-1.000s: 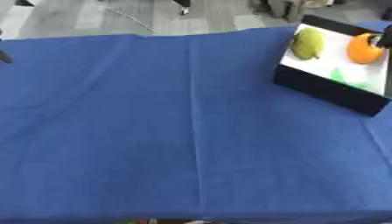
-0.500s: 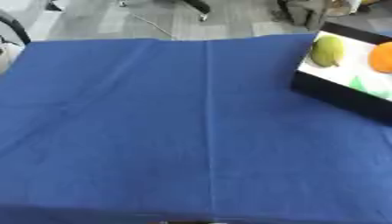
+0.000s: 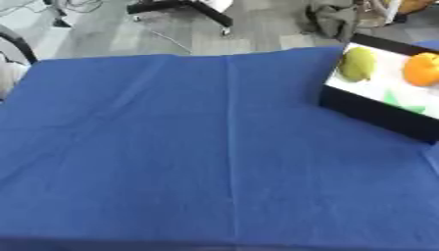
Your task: Pick up the objects with one hand, pass them to the other hand, and then place them into the box on the other side of the table.
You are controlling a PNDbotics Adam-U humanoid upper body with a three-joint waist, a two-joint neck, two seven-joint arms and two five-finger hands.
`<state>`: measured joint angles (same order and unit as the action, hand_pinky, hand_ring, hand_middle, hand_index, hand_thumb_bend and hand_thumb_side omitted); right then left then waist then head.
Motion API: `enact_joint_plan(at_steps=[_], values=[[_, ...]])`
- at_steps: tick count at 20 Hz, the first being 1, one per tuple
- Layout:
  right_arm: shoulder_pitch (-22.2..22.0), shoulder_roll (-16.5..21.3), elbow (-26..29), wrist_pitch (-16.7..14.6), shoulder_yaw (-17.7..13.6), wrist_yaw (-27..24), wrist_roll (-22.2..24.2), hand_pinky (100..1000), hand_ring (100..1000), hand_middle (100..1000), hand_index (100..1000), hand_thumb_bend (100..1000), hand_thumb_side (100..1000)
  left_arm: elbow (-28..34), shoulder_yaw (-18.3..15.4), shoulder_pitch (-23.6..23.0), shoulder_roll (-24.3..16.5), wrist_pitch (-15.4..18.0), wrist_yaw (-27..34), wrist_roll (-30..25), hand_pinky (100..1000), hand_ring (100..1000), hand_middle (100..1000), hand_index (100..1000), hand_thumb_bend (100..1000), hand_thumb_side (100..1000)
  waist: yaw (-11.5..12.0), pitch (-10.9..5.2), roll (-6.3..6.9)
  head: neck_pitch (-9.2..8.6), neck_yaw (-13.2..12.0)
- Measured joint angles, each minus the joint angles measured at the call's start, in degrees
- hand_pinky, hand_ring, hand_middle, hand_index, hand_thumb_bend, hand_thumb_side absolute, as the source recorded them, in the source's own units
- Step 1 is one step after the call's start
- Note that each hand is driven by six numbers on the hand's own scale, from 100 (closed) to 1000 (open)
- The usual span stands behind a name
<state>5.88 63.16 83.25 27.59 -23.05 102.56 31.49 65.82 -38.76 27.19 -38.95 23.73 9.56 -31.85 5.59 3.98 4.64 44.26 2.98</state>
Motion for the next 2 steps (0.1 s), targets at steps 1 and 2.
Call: enact_joint_plan(at_steps=[1, 2], values=[[-1.6, 0.2, -1.8, 2.2, -1.8, 0.4, -0.2, 947, 514, 991, 1000, 363, 100, -1.7, -1.0, -1.1, -1.3, 0.4, -1.6, 3.2, 588, 402, 699, 858, 100, 729, -0.1, -0.18, 0.09, 0.0, 0.0], [-3.4, 0.2, -3.5, 4.7, -3.8, 0.8, -0.5, 940, 521, 984, 1000, 361, 100, -3.6, -2.0, -2.4, -2.5, 0.5, -3.3, 6.7, 585, 402, 697, 856, 100, 740, -0.1, -0.39, 0.27, 0.0, 0.1]])
